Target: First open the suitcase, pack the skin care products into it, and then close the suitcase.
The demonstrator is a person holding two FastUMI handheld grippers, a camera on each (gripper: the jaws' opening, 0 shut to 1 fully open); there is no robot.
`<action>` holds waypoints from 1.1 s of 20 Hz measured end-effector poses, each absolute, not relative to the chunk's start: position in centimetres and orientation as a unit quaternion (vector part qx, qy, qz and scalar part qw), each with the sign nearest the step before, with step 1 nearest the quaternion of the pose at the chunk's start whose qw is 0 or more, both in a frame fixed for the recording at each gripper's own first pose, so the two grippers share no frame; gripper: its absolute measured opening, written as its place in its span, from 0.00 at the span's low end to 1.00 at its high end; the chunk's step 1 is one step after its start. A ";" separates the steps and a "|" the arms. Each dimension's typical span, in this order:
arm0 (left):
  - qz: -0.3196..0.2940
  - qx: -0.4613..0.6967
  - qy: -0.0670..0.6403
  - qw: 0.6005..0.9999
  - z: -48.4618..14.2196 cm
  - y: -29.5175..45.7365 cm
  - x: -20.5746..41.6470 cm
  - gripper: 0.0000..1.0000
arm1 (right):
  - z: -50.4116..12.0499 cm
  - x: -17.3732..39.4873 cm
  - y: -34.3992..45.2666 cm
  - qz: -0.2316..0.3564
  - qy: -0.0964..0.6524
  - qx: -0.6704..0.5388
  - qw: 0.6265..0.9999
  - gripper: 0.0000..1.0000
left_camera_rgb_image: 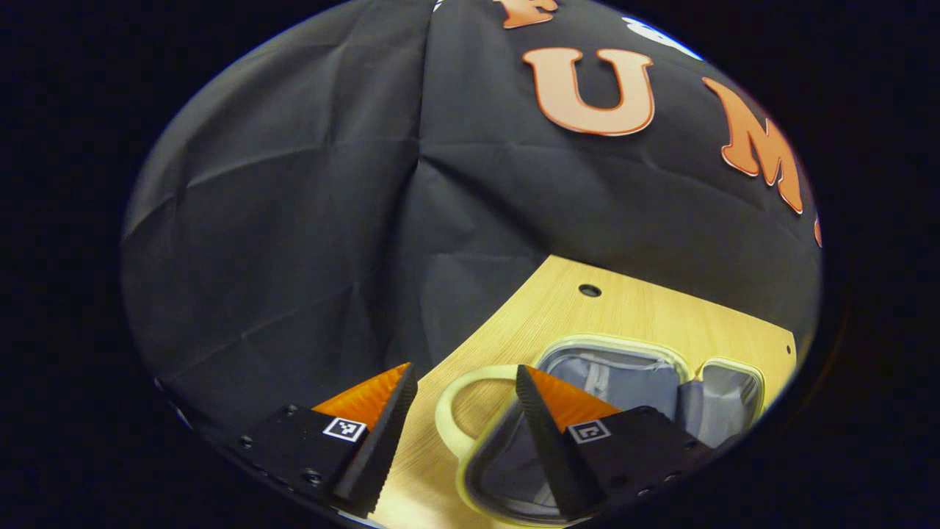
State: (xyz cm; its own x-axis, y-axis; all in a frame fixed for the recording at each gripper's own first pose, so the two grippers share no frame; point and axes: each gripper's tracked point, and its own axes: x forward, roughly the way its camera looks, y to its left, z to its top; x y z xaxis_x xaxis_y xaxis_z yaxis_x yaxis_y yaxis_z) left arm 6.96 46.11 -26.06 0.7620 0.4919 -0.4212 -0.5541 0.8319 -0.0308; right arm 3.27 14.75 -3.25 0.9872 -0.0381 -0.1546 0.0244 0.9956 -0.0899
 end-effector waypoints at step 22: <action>-0.065 0.029 0.109 0.991 -17.1 4.2 12.2 0.97 | -8.1 1.3 5.1 -0.016 0.112 -0.018 0.993 0.95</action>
